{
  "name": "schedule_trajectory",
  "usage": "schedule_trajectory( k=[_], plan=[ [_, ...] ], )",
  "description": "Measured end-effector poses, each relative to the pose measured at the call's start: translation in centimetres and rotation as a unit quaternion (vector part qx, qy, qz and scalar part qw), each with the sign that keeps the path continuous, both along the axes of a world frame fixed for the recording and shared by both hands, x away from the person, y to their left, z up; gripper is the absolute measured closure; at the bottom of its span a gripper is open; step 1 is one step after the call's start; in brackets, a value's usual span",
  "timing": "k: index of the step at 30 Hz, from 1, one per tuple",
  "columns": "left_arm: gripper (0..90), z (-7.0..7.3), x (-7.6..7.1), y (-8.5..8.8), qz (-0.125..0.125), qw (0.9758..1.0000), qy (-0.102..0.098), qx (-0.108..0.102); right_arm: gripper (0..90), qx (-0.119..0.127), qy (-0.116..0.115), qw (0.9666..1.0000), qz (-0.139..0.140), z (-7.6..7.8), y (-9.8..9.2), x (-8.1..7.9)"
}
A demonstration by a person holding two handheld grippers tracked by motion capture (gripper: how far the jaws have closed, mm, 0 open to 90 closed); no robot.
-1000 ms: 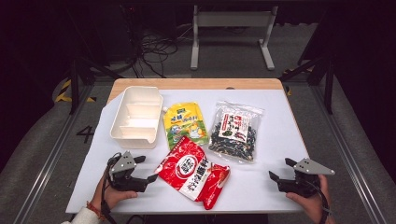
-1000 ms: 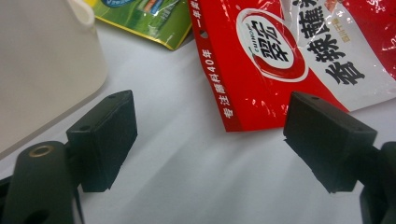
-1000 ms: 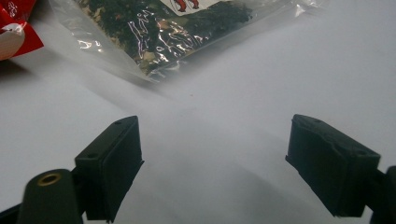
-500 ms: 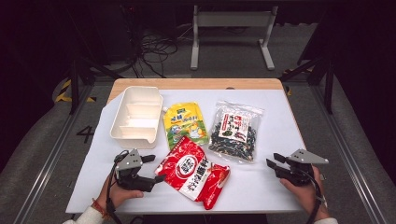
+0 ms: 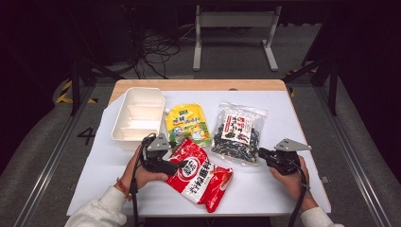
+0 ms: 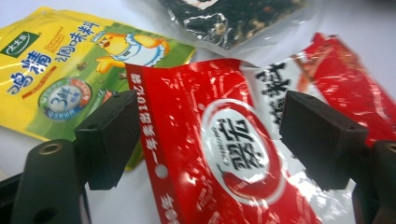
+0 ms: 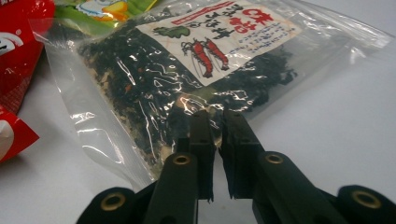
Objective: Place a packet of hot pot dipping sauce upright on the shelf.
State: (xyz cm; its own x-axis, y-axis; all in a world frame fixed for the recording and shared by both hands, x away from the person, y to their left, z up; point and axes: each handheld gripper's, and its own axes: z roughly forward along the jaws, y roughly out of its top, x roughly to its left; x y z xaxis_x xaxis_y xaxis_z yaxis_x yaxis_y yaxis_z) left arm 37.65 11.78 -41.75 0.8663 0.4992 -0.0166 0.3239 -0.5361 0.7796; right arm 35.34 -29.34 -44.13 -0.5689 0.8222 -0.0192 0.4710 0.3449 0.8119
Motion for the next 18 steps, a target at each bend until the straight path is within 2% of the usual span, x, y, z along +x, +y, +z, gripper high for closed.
schedule_trajectory(
  k=[1,2,5,7,9,11,15,18],
  plan=[
    [21.7,-0.1,0.3,-0.1,0.002,1.0000,0.000,0.005,84.6,-0.010,0.003,0.9999,0.002,-0.1,0.2,0.2],
    [21.6,-0.1,0.6,-0.2,0.003,1.0000,0.006,0.000,84.8,-0.011,0.009,0.9999,0.005,-0.3,0.4,0.3],
    [21.1,0.0,1.4,-0.3,-0.005,0.9996,0.021,-0.021,84.6,-0.015,0.011,0.9998,0.005,-0.5,0.6,0.7],
    [20.3,-0.1,2.2,-0.7,-0.011,0.9988,0.030,-0.036,87.6,-0.020,0.014,0.9997,0.004,-0.4,0.8,0.9],
    [19.7,-0.2,2.8,-1.5,-0.015,0.9985,0.041,-0.032,89.5,-0.029,0.012,0.9995,0.006,-0.7,1.1,0.9],
    [19.1,-0.3,3.4,-2.2,-0.020,0.9986,0.041,-0.025,89.5,-0.038,0.010,0.9992,0.008,-0.6,1.3,0.9],
    [18.7,-0.2,4.5,-3.5,-0.029,0.9982,0.049,-0.021,89.5,-0.038,0.010,0.9992,0.007,-0.8,1.3,0.9],
    [18.7,0.0,5.6,-4.8,-0.033,0.9974,0.053,-0.035,89.6,-0.044,0.011,0.9989,0.006,-0.8,1.3,0.8]
  ],
)
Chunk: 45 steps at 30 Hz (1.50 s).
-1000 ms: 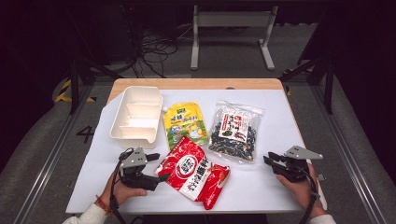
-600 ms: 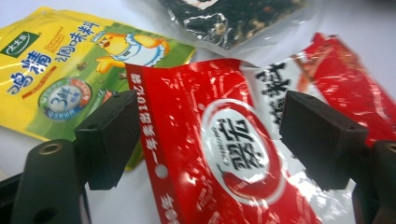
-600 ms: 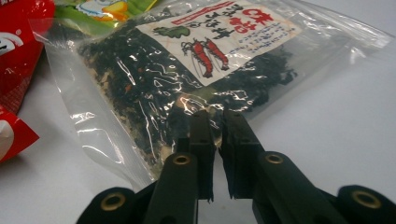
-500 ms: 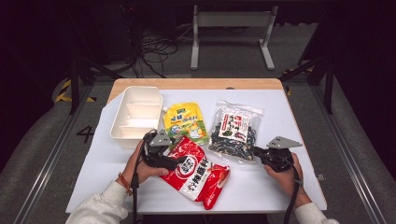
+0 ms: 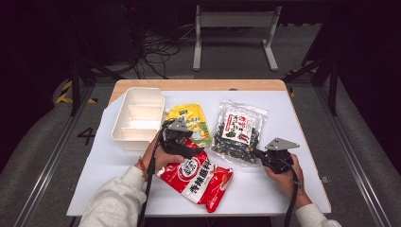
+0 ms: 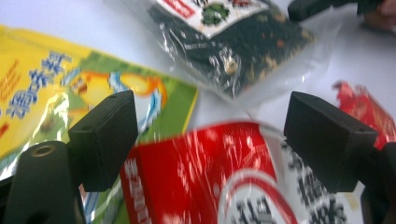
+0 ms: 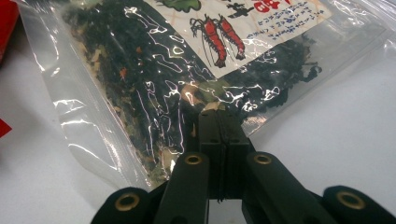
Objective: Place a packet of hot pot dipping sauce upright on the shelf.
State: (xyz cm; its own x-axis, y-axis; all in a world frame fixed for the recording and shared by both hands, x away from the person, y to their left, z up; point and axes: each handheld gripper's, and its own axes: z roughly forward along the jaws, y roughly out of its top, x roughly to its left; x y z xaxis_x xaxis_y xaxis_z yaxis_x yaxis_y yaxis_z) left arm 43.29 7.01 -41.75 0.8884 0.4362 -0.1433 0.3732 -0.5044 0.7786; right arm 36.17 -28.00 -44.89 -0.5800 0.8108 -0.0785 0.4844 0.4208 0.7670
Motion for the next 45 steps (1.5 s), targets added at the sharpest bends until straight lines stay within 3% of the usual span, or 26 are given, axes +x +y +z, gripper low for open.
schedule_trajectory(
  k=[4,7,9,11,13,15,17,19,20,22,24,26,29,30,31,32,33,35,37,40,42,44,45],
  plan=[
    [18.2,-0.3,1.4,-1.6,-0.004,0.9999,0.012,-0.007,89.8,-0.010,0.001,0.9999,0.002,-0.2,0.0,0.0],
    [16.5,-0.7,2.5,-3.2,-0.007,0.9997,0.021,0.011,89.8,-0.014,-0.005,0.9999,0.004,-0.4,0.0,-0.1],
    [17.0,-0.8,2.4,-3.6,-0.003,0.9996,0.025,0.008,89.7,-0.008,-0.006,0.9999,0.003,-0.3,0.0,-0.1],
    [17.1,-0.8,1.8,-3.6,-0.010,0.9995,0.023,0.019,89.5,0.002,-0.013,0.9999,0.004,-0.2,-0.1,-0.2],
    [17.0,-1.0,1.1,-3.2,-0.016,0.9991,0.013,0.038,89.1,-0.005,-0.014,0.9999,0.006,-0.2,0.0,-0.3],
    [17.0,-1.1,0.9,-3.0,-0.017,0.9989,0.014,0.041,87.3,-0.010,-0.017,0.9998,0.005,-0.2,0.0,-0.3],
    [17.4,-1.0,-0.1,-2.1,-0.016,0.9989,-0.003,0.043,82.8,-0.009,-0.018,0.9998,-0.001,0.1,0.0,-0.4],
    [17.4,-0.9,-0.5,-1.7,-0.016,0.9992,-0.003,0.038,81.1,-0.011,-0.021,0.9997,-0.001,0.3,0.0,-0.5],
    [17.4,-0.6,-1.6,-0.6,-0.016,0.9993,-0.013,0.030,79.9,-0.007,-0.030,0.9995,-0.001,0.7,0.1,-0.7],
    [17.8,-0.5,-2.2,-0.1,-0.016,0.9990,-0.021,0.037,80.2,-0.003,-0.035,0.9994,-0.002,1.0,0.2,-0.8],
    [17.7,-0.1,-3.7,1.1,-0.013,0.9986,-0.033,0.038,81.1,0.005,-0.049,0.9988,0.002,1.7,0.5,-1.1],
    [20.9,0.2,-6.3,3.3,-0.002,0.9983,-0.054,0.023,80.9,0.023,-0.054,0.9979,0.025,2.4,1.5,-1.5],
    [24.5,-0.6,-9.3,5.3,-0.005,0.9985,-0.048,0.025,80.7,0.026,-0.057,0.9967,0.051,2.7,2.7,-1.9],
    [24.8,-0.6,-9.3,5.3,-0.005,0.9985,-0.048,0.025,80.6,0.033,-0.056,0.9957,0.066,2.8,3.3,-2.2],
    [24.8,-1.0,-10.2,5.9,-0.004,0.9986,-0.044,0.031,80.6,0.033,-0.056,0.9957,0.066,2.8,3.3,-2.2],
    [31.0,-1.8,-11.5,6.8,-0.007,0.9986,-0.031,0.043,78.5,0.046,-0.052,0.9935,0.090,3.0,4.2,-2.5],
    [33.5,-1.8,-11.5,6.8,-0.007,0.9986,-0.031,0.043,76.3,0.053,-0.047,0.9925,0.100,3.1,4.6,-2.6],
    [38.7,-2.8,-12.7,8.0,-0.009,0.9991,-0.007,0.040,72.4,0.062,-0.036,0.9906,0.116,3.1,5.3,-2.7],
    [48.1,-3.4,-13.4,8.5,-0.019,0.9973,-0.012,0.069,66.7,0.065,-0.018,0.9867,0.148,3.0,6.8,-2.8],
    [53.8,-3.7,-13.5,8.8,-0.012,0.9969,-0.014,0.077,58.3,0.051,0.014,0.9809,0.187,2.6,8.8,-2.5],
    [55.2,-4.1,-13.2,8.8,-0.006,0.9968,-0.009,0.080,53.6,0.038,0.028,0.9791,0.198,2.1,9.7,-2.3],
    [56.5,-4.5,-13.2,8.8,-0.002,0.9958,-0.011,0.091,49.1,0.021,0.056,0.9765,0.207,1.4,10.2,-1.8],
    [57.7,-4.5,-13.1,8.9,-0.003,0.9962,-0.010,0.086,48.5,0.026,0.066,0.9745,0.213,1.0,10.3,-1.7]
  ],
)
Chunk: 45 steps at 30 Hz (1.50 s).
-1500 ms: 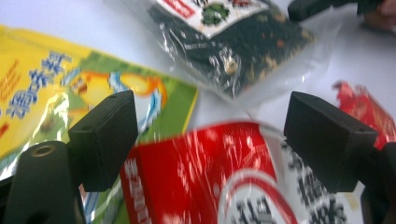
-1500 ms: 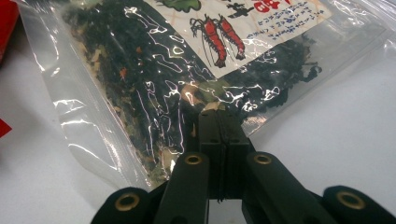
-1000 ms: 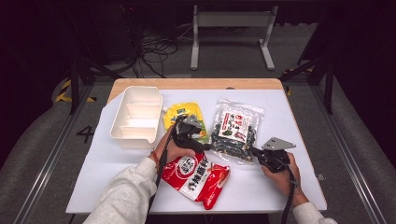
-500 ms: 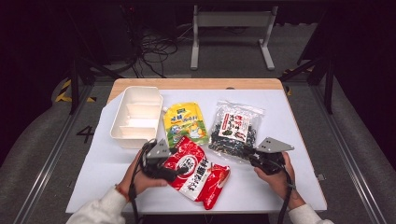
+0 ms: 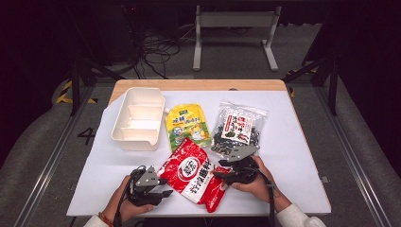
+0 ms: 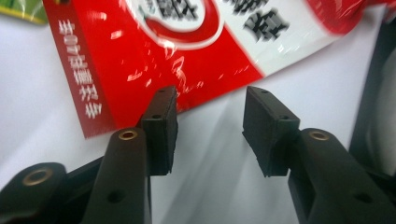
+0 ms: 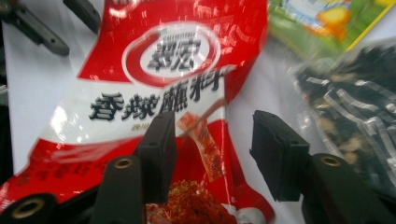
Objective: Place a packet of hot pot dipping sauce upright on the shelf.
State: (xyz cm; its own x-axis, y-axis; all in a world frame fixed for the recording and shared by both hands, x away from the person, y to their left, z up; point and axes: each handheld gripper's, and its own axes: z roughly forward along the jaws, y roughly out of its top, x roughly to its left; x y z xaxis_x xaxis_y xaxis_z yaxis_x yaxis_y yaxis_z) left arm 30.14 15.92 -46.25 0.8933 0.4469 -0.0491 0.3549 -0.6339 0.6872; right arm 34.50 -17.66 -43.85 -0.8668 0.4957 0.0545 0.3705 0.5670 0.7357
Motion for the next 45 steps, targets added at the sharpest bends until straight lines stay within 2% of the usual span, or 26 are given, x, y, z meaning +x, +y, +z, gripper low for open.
schedule_trajectory(
  k=[1,5,9,13,17,20,21,24,25,26,27,29,31,33,35,39,41,43,44,45],
  plan=[
    [58.8,0.0,0.0,0.1,0.002,1.0000,0.000,0.000,48.2,0.009,0.020,0.9997,0.007,-0.3,0.0,0.2],
    [62.3,0.0,0.0,0.3,0.006,1.0000,-0.004,0.005,51.1,0.014,0.042,0.9989,0.017,-0.4,0.0,0.4],
    [64.0,0.0,0.3,0.2,-0.002,1.0000,-0.005,0.007,55.8,0.017,0.072,0.9970,0.022,-0.3,-0.3,0.7],
    [65.4,-0.1,0.7,0.2,-0.002,1.0000,-0.003,-0.001,59.5,0.001,0.086,0.9958,0.032,0.1,-0.4,0.5],
    [67.7,-0.2,1.1,0.0,0.005,1.0000,-0.003,-0.006,60.6,0.001,0.092,0.9949,0.042,0.1,-0.4,0.7],
    [67.5,-0.2,1.2,-0.2,0.009,0.9999,-0.004,-0.009,70.4,0.007,0.072,0.9964,0.044,0.1,-0.5,0.4],
    [66.3,-0.3,1.2,-0.1,0.012,0.9998,0.004,-0.019,73.2,0.008,0.066,0.9968,0.044,0.1,-0.6,0.3],
    [57.6,-0.4,1.2,0.1,0.019,0.9985,0.025,-0.046,81.8,0.039,0.052,0.9973,0.034,-0.2,-1.5,-0.2],
    [50.4,-0.4,1.2,0.1,0.019,0.9985,0.025,-0.046,82.6,0.049,0.049,0.9971,0.032,-0.3,-1.8,-0.4],
    [50.4,-0.5,1.3,0.2,0.026,0.9975,0.036,-0.056,82.6,0.049,0.049,0.9971,0.032,-0.3,-1.8,-0.4],
    [48.4,-0.5,1.3,0.3,0.030,0.9973,0.037,-0.055,83.8,0.060,0.044,0.9968,0.030,-0.5,-2.1,-0.7],
    [41.6,-0.5,1.6,0.3,0.041,0.9957,0.049,-0.067,84.4,0.074,0.034,0.9962,0.031,-0.8,-2.7,-1.1],
    [36.8,-0.6,1.9,0.0,0.048,0.9928,0.066,-0.087,84.5,0.078,0.022,0.9962,0.032,-0.9,-3.0,-1.4],
    [32.9,-0.6,2.3,-0.8,0.034,0.9908,0.084,-0.100,84.5,0.087,0.017,0.9955,0.031,-1.2,-3.3,-1.6],
    [29.2,-0.5,2.4,-1.9,0.020,0.9890,0.093,-0.114,84.6,0.088,0.012,0.9956,0.032,-1.2,-3.3,-1.6],
    [27.6,-0.6,2.9,-4.2,0.008,0.9843,0.114,-0.135,84.5,0.088,0.003,0.9956,0.032,-1.2,-3.2,-1.7],
    [27.7,-0.7,3.2,-5.2,0.006,0.9849,0.114,-0.130,84.5,0.091,-0.001,0.9953,0.034,-1.3,-3.2,-1.7],
    [30.8,-0.5,3.5,-5.9,0.005,0.9830,0.114,-0.144,84.6,0.096,-0.005,0.9949,0.031,-1.2,-3.2,-1.8],
    [34.0,-0.4,3.5,-6.3,0.003,0.9830,0.110,-0.147,84.6,0.097,-0.011,0.9948,0.032,-1.2,-3.2,-1.8],
    [35.6,-0.1,3.6,-6.7,-0.001,0.9842,0.098,-0.148,84.7,0.100,-0.016,0.9944,0.031,-1.0,-3.2,-1.8]
  ],
)
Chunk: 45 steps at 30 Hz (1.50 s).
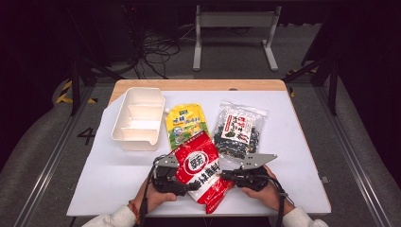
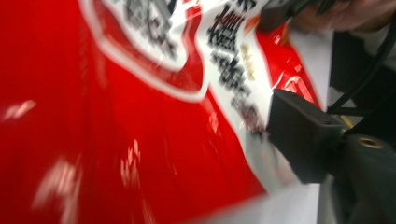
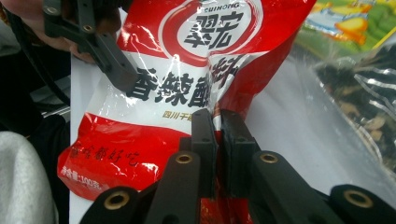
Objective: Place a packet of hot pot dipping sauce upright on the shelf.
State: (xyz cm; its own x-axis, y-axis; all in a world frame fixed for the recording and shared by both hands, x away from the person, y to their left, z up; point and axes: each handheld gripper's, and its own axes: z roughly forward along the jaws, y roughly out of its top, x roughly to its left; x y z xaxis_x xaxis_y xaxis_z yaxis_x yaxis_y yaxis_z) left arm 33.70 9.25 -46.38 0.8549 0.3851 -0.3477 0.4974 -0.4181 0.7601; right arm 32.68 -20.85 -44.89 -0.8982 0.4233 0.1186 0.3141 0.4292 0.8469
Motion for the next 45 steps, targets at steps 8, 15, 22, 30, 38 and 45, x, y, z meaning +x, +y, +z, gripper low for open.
schedule_trajectory(
  k=[8,15,22,30,38,45],
  plan=[
    [74.8,2.1,0.3,-0.2,0.030,0.9965,-0.073,-0.026,84.7,0.018,-0.026,0.9991,-0.026,0.7,0.0,-0.2],
    [89.6,3.2,0.5,0.0,0.036,0.9926,-0.113,-0.029,84.1,0.018,-0.037,0.9982,-0.043,1.0,0.7,-0.3],
    [89.9,4.3,0.4,0.0,0.022,0.9891,-0.142,-0.034,74.4,0.015,-0.047,0.9973,-0.055,1.2,0.8,-0.3],
    [90.0,5.5,0.2,0.3,0.012,0.9846,-0.171,-0.037,62.2,0.012,-0.045,0.9966,-0.069,1.4,0.4,-0.4],
    [90.0,6.4,0.2,0.9,0.006,0.9820,-0.186,-0.034,45.3,0.004,-0.032,0.9970,-0.070,1.5,0.0,-0.8],
    [90.0,7.7,0.3,1.9,0.017,0.9784,-0.201,-0.047,41.2,0.000,-0.028,0.9972,-0.069,1.9,-0.5,-1.3]
  ],
)
